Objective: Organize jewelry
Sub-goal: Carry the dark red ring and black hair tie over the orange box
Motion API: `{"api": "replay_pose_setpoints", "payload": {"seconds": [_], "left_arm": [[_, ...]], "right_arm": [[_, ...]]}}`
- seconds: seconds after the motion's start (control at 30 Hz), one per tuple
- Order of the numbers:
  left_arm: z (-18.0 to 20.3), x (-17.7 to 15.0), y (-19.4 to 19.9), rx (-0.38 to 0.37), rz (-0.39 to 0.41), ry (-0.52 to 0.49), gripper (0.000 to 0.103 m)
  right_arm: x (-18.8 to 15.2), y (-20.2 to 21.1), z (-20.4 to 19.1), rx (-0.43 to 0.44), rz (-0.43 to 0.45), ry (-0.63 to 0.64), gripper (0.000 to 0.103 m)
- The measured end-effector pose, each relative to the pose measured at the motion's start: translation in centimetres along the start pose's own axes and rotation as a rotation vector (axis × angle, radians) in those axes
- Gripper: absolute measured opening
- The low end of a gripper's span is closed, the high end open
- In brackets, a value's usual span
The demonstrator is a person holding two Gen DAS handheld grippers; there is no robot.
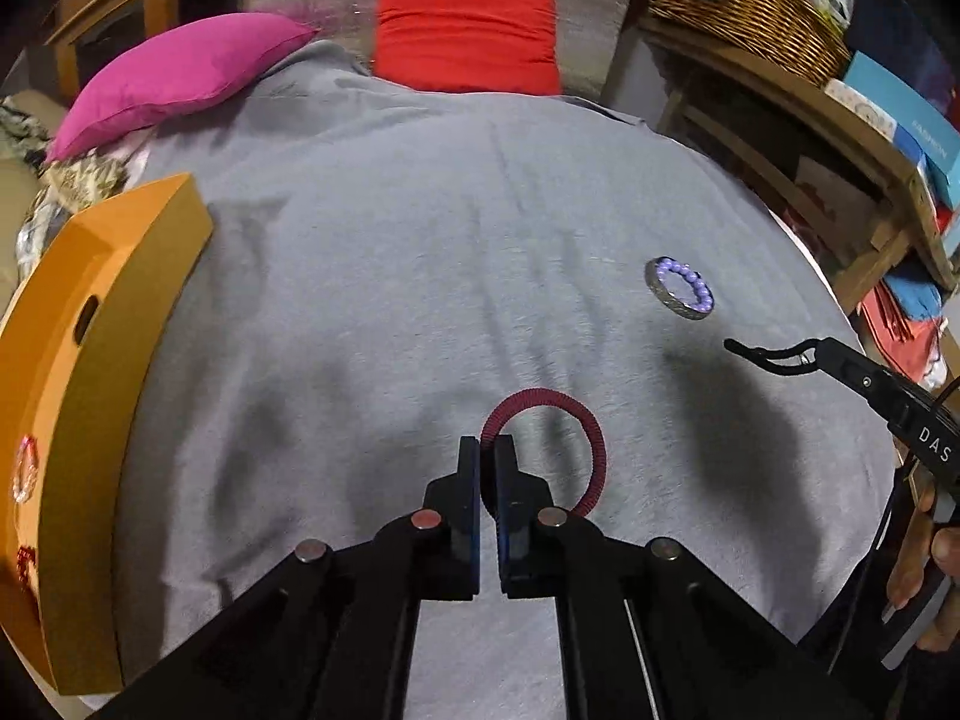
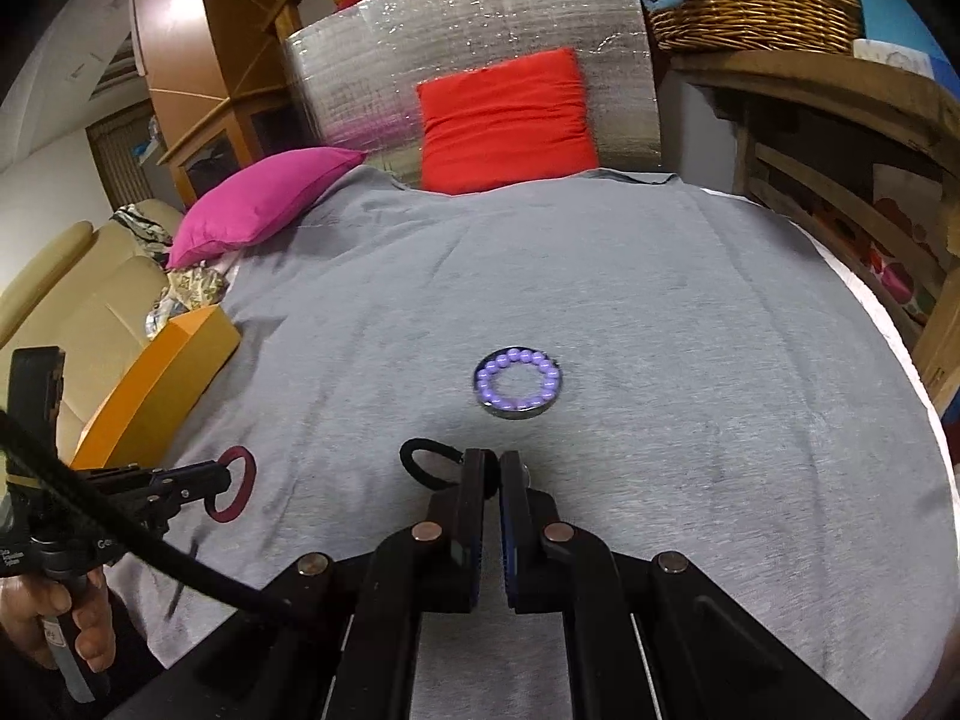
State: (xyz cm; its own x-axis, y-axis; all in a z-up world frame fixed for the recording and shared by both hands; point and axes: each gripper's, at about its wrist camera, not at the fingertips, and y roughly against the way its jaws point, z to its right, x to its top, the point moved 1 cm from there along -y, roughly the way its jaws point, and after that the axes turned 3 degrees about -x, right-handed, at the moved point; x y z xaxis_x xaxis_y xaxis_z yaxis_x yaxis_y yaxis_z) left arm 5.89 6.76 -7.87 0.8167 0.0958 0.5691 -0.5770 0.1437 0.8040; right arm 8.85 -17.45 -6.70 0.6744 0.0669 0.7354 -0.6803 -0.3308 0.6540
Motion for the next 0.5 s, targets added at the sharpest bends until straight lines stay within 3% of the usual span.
{"api": "replay_pose_setpoints", "payload": {"seconds": [0.5], "left_arm": [[-3.8, -0.3, 3.8, 0.065, 0.061, 0.068, 0.004]], "right_arm": [[1.3, 0.4, -4.4, 0.043, 0.006, 0.070, 0.005]]}}
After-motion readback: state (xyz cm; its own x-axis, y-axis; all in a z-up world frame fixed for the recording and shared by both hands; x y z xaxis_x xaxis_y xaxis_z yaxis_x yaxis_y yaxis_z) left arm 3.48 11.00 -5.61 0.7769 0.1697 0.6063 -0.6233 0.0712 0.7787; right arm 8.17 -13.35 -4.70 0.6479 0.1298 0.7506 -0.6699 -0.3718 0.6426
